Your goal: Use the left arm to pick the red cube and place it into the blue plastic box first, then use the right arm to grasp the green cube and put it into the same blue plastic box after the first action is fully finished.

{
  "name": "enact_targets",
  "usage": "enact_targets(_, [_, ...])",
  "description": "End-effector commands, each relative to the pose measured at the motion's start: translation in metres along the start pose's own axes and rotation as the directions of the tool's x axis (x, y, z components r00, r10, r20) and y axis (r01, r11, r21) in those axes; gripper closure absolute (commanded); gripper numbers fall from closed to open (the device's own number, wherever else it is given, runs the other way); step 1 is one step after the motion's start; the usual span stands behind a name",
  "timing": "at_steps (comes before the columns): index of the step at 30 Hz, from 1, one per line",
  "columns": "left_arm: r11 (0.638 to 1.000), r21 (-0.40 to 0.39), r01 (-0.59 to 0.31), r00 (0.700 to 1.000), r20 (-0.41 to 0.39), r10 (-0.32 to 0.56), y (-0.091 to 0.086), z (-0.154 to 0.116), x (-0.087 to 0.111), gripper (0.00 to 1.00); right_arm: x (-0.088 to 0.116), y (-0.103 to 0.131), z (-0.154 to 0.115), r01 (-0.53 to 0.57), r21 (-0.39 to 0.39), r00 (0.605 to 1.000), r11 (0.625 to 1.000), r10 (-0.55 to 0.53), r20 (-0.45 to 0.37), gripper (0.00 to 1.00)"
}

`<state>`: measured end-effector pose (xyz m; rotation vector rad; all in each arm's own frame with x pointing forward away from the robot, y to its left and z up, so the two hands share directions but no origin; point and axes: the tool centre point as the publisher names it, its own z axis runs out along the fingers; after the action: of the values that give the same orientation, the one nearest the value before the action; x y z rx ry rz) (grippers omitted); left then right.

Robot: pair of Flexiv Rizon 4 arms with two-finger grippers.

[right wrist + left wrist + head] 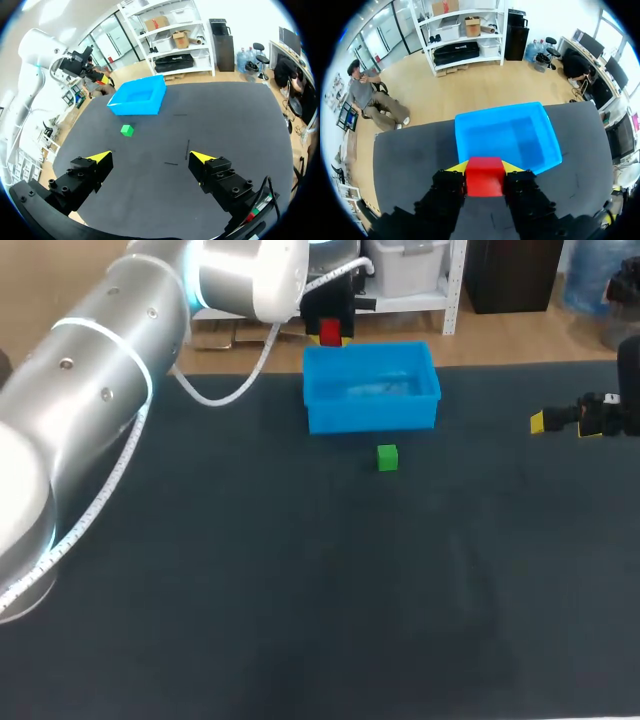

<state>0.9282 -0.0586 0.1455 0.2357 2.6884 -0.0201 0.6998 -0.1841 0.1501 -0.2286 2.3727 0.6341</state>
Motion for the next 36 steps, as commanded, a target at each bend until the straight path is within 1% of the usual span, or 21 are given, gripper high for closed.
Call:
enact_targets(1, [1.0,0.001,-0.004,0.994,-0.111,0.004,-0.004,0.014,-0.02,1.0,0.0,0.0,0.0,0.001,-0.001,1.0,1.0,-0.001,-0.001,0.0])
enact_targets(8, [1.0,0.001,-0.009,0.993,-0.117,0.009,-0.007,0.026,-0.022,1.0,0.0,0.0,0.0,0.001,-0.001,1.0,1.0,-0.001,-0.001,0.0])
enact_targets(16, [1.0,-0.006,-0.01,0.992,-0.124,0.009,-0.01,0.039,-0.031,1.0,0.0,0.0,0.0,0.001,-0.001,1.0,1.0,-0.001,-0.001,0.0])
enact_targets(23, [1.0,-0.01,-0.016,0.992,-0.128,0.014,-0.01,0.044,-0.039,1.0,0.0,0.0,0.0,0.001,-0.001,1.0,1.0,-0.001,-0.001,0.0])
enact_targets(29, [1.0,-0.018,-0.016,0.992,-0.129,0.013,-0.008,0.049,-0.046,1.0,0.0,0.0,0.0,0.001,-0.001,1.0,1.0,-0.001,-0.001,0.0])
enact_targets(36, [0.999,-0.027,-0.018,0.991,-0.136,0.014,-0.007,0.055,-0.049,1.0,0.0,0.0,0.0,0.001,-0.001,1.0,1.0,-0.001,-0.001,0.0])
